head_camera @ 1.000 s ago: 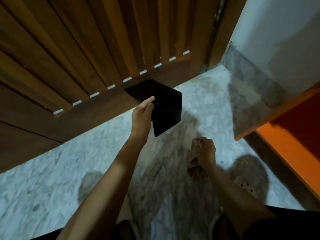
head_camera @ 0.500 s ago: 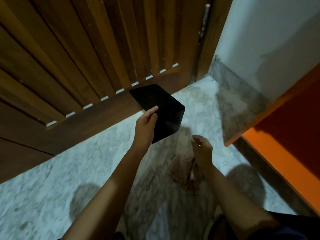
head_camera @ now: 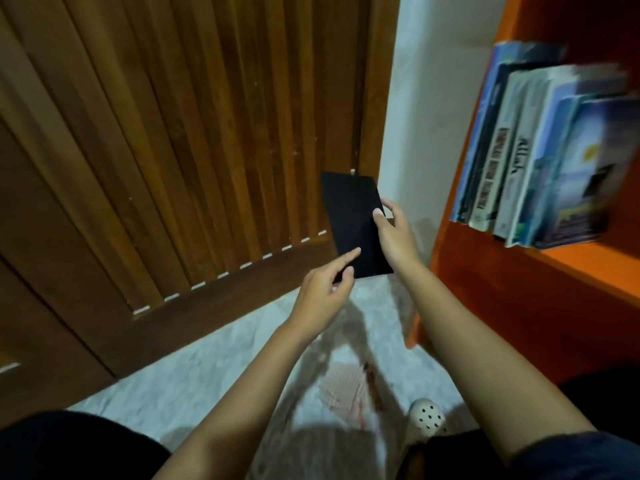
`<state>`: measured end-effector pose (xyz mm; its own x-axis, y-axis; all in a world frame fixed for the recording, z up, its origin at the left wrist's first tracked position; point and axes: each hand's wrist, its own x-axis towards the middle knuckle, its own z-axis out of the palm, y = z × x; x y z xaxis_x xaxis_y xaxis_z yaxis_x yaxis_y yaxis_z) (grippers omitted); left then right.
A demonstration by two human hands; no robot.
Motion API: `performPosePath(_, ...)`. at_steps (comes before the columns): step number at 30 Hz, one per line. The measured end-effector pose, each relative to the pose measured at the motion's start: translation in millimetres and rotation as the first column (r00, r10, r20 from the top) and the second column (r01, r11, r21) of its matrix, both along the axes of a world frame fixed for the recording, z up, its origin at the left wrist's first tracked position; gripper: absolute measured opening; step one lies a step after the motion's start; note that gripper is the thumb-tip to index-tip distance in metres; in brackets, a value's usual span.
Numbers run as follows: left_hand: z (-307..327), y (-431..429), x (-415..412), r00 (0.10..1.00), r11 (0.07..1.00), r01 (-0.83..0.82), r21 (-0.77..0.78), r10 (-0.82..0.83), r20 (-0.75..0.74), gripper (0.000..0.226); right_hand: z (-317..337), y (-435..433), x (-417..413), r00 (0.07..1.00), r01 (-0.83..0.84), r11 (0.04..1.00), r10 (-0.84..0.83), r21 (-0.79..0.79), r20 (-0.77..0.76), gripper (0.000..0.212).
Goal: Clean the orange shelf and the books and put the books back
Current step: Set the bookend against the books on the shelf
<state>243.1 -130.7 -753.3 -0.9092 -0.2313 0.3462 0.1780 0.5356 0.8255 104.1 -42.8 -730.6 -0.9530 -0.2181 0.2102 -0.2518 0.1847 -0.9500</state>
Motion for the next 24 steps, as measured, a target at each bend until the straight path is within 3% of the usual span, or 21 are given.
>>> performPosePath(7, 58, 65, 11, 0.96, 0.991, 0.13, 0.031, -0.118, -0.254, 0.045, 46, 74, 58, 0.932, 0.223, 0.965, -0.252, -0.135, -0.262, 0.048)
performPosePath(13, 110, 122, -15, 0.874, 0.975, 0.222, 0.019, -0.191, -0.447, 0.045, 73, 149, 82, 0.82, 0.455, 0.873, -0.488, -0.177, -0.298, 0.049)
performPosePath(19, 143, 163, -57, 0.839, 0.958, 0.274, 0.088, -0.193, -0.508, 0.039, 82, 217, 74, 0.729, 0.588, 0.781, -0.625, -0.211, -0.281, 0.051)
performPosePath(24, 135, 168, -114, 0.912, 0.995, 0.062, 0.079, -0.024, -0.409, 0.041, 78, 265, 42, 0.693, 0.608, 0.735, -0.676, -0.299, -0.252, 0.048)
